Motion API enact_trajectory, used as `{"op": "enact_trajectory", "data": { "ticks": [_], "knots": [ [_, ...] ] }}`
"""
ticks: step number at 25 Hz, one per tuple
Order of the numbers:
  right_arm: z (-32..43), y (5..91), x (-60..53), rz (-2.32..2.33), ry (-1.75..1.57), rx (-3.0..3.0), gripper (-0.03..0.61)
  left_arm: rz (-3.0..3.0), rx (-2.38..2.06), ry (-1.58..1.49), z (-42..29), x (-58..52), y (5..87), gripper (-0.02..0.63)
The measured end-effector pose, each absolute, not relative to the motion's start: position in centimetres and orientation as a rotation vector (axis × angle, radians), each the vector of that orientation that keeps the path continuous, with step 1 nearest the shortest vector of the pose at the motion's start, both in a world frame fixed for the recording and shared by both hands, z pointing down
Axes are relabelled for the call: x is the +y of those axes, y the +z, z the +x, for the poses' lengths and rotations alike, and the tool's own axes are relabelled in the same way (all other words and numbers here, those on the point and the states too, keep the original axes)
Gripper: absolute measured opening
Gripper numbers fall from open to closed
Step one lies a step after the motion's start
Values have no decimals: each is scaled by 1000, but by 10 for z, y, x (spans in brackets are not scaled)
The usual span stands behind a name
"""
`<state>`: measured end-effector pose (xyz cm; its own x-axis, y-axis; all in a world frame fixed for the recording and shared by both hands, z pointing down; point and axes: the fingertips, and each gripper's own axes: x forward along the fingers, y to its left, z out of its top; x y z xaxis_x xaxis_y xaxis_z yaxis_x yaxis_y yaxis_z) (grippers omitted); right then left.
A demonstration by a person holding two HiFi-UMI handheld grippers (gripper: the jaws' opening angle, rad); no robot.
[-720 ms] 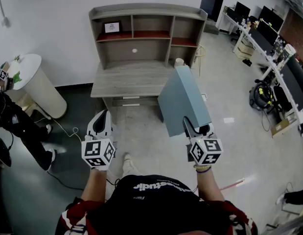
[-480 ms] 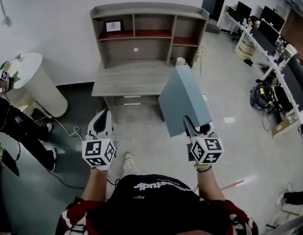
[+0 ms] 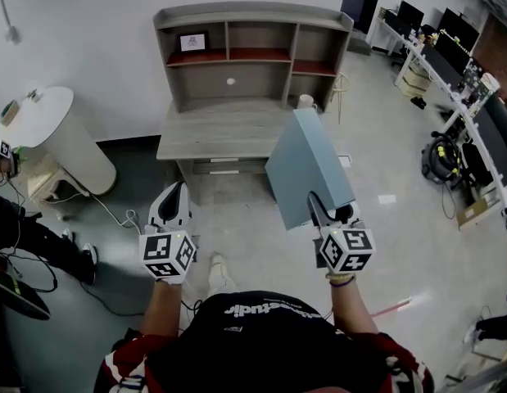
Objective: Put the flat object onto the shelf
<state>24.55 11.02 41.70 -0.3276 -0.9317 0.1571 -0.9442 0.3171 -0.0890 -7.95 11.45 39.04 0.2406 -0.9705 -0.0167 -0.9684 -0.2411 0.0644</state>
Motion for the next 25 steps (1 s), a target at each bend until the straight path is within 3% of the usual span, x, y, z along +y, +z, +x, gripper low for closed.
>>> {"op": "enact_trajectory", "data": {
  "ticks": [25],
  "knots": [
    [208,417,35,1752,251,-2457,278,2450,-1905,-56,-109,31,392,6]
  ]
}}
